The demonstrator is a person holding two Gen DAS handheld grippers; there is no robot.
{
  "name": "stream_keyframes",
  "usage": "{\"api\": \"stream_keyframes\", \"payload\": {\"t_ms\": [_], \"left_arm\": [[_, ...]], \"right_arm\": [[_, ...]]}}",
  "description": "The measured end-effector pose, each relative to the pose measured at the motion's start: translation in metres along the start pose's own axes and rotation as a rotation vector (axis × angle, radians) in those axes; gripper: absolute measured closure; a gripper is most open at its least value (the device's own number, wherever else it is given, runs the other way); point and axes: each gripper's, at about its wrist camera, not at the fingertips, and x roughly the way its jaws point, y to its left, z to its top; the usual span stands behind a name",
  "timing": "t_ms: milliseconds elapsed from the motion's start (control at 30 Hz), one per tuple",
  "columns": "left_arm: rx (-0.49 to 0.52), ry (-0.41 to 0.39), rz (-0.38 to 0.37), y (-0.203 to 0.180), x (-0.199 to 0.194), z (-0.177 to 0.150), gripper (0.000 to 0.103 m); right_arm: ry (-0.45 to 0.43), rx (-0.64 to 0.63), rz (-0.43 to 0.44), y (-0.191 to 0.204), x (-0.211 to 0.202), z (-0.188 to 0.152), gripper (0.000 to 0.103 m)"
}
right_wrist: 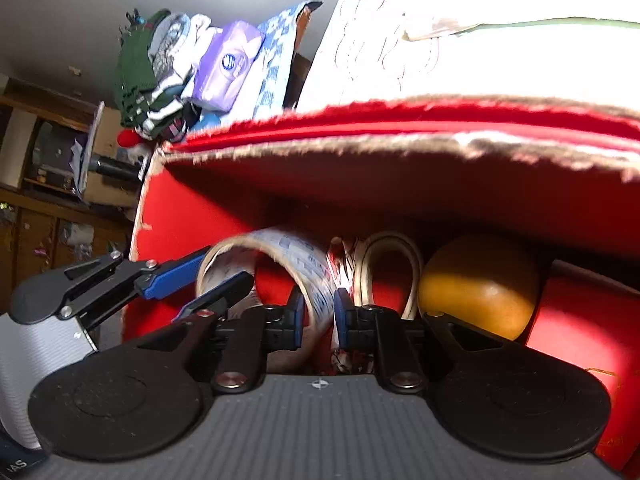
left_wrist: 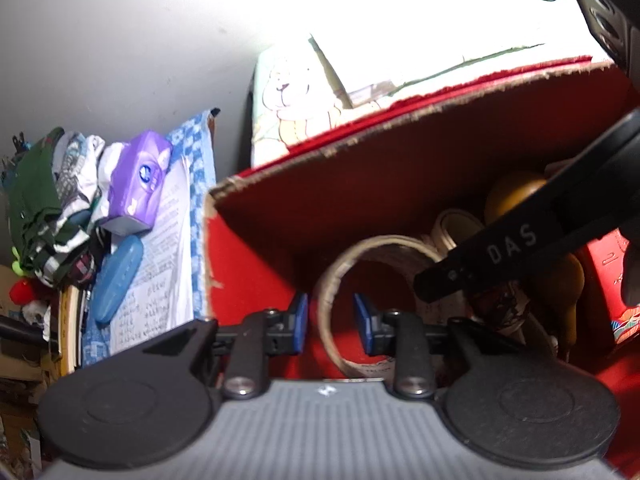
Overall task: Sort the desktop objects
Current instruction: 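Lower the tape roll into the box beside the beige strap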
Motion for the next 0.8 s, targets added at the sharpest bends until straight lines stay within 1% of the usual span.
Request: {"api": "stream_keyframes", "payload": {"t_ms": [67, 300, 433, 500, 600, 667, 700, 767, 800], "left_arm": [[-0.001, -0.005, 0.005, 0.001, -0.002, 0.001, 0.071], [0.008, 0.009, -0.011, 0.001, 0.002, 0.000, 0.070], [-0.010, 0.011, -0.023, 0.004, 0.004, -0.002, 0.069], [-0.017, 0.014, -0.015, 0.003, 0.006, -0.002, 0.068], [-0.024, 0.013, -0.024, 0.000, 0.007, -0.002, 0.063], [-0.027, 0.012, -0.025, -0.003, 0.008, -0.002, 0.055], [-0.027, 0.010, -0.025, -0.005, 0.009, -0.002, 0.054], [-0.021, 0.006, -0.018, -0.008, 0.010, -0.002, 0.049], [-0.018, 0.006, -0.013, -0.011, 0.011, -0.003, 0.049]], "right_arm": [[-0.020, 0.016, 0.009, -0.002, -0.003, 0.000, 0.086], [-0.035, 0.018, 0.005, -0.001, -0.004, 0.002, 0.085], [-0.050, 0.021, 0.002, -0.002, -0.005, 0.002, 0.085], [-0.046, 0.007, -0.001, 0.001, -0.004, 0.002, 0.084], [-0.022, -0.017, 0.005, 0.004, 0.000, 0.001, 0.084], [-0.018, -0.040, 0.001, 0.007, 0.002, 0.000, 0.084], [-0.019, -0.043, -0.001, 0.008, 0.002, 0.000, 0.084], [-0.021, -0.033, -0.004, 0.006, 0.002, 0.000, 0.080], [-0.021, -0.028, -0.002, 0.006, 0.002, 0.001, 0.080]]}}
